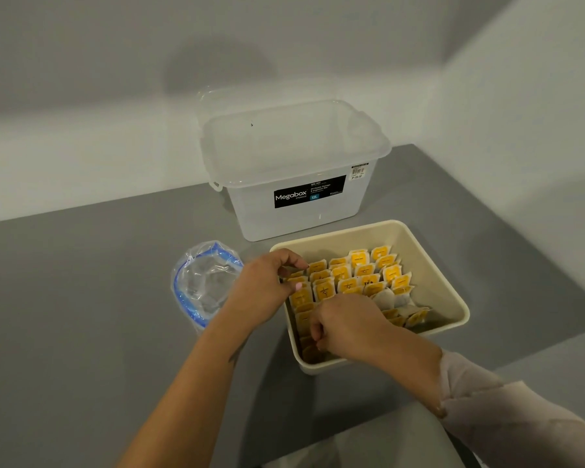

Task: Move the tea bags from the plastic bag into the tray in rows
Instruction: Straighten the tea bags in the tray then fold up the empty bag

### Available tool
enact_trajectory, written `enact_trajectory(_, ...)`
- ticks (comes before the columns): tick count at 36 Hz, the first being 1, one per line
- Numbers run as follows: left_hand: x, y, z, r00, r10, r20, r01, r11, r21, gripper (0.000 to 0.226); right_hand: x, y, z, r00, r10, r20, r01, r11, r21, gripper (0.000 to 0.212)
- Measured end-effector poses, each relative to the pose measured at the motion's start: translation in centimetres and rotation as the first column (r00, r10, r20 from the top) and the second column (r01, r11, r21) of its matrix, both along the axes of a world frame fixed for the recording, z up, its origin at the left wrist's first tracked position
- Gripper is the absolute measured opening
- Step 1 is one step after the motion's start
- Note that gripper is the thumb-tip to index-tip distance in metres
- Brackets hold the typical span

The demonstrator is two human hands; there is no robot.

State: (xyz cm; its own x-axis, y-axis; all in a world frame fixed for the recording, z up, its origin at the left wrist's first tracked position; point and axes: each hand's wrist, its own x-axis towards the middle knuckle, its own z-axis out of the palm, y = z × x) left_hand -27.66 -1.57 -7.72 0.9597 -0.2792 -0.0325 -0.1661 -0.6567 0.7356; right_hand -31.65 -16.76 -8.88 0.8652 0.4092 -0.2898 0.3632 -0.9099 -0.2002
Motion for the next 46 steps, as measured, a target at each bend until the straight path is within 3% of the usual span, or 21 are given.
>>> enact_trajectory(5, 0.1, -0.1, 0.1, 1.0, -0.003, 0.0, 0.003, 1.0, -0.007, 0.023, 0.1, 0.0, 0.3, 1.0, -0.011, -0.019, 0.011, 1.0, 0.014, 0.002)
enact_trajectory(22, 1.8, 3.0, 1.7, 0.994, 0.081, 0.075, -0.082, 0.997, 0.004, 0.029, 0.7, 0.4, 3.2, 0.99, -0.137, -0.021, 0.139, 0.973, 0.182, 0.021)
enact_trajectory(25, 2.8, 5.2, 2.5, 0.984, 0.146, 0.104, -0.157, 0.982, 0.105, 0.044, 1.1, 1.2, 4.4, 0.983, -0.183, -0.016, 0.182, 0.954, 0.238, 0.029)
enact_trajectory(31, 5.2, 9.4, 2.6, 0.984, 0.157, 0.087, -0.179, 0.872, 0.455, 0.049, 1.2, 4.0, 5.9, 0.973, -0.229, 0.012, 0.213, 0.923, 0.321, 0.024)
enact_trajectory(35, 5.5, 9.7, 2.7, 0.988, 0.06, 0.139, -0.116, 0.891, 0.44, 0.027, 1.3, 6.0, 5.8, 0.967, -0.255, 0.013, 0.234, 0.906, 0.353, 0.028)
enact_trajectory(37, 4.9, 9.4, 2.5, 0.998, -0.023, 0.053, -0.004, 0.887, 0.462, 0.025, 1.5, 6.7, 5.5, 0.961, -0.276, 0.021, 0.248, 0.891, 0.38, 0.027)
enact_trajectory(40, 3.7, 9.6, 1.3, 0.978, -0.185, -0.095, 0.203, 0.751, 0.629, 0.024, 1.4, 7.8, 5.2, 0.953, -0.303, 0.028, 0.266, 0.874, 0.407, 0.026)
enact_trajectory(43, 2.7, 10.1, -1.0, 0.939, -0.299, -0.166, 0.288, 0.429, 0.856, 0.059, 1.2, 8.8, 4.8, 0.944, -0.328, 0.031, 0.282, 0.855, 0.436, 0.025)
enact_trajectory(46, 2.3, 9.9, -2.2, 0.934, -0.289, -0.212, 0.289, 0.257, 0.922, 0.075, 1.2, 9.7, 4.3, 0.933, -0.359, 0.017, 0.312, 0.832, 0.458, 0.024)
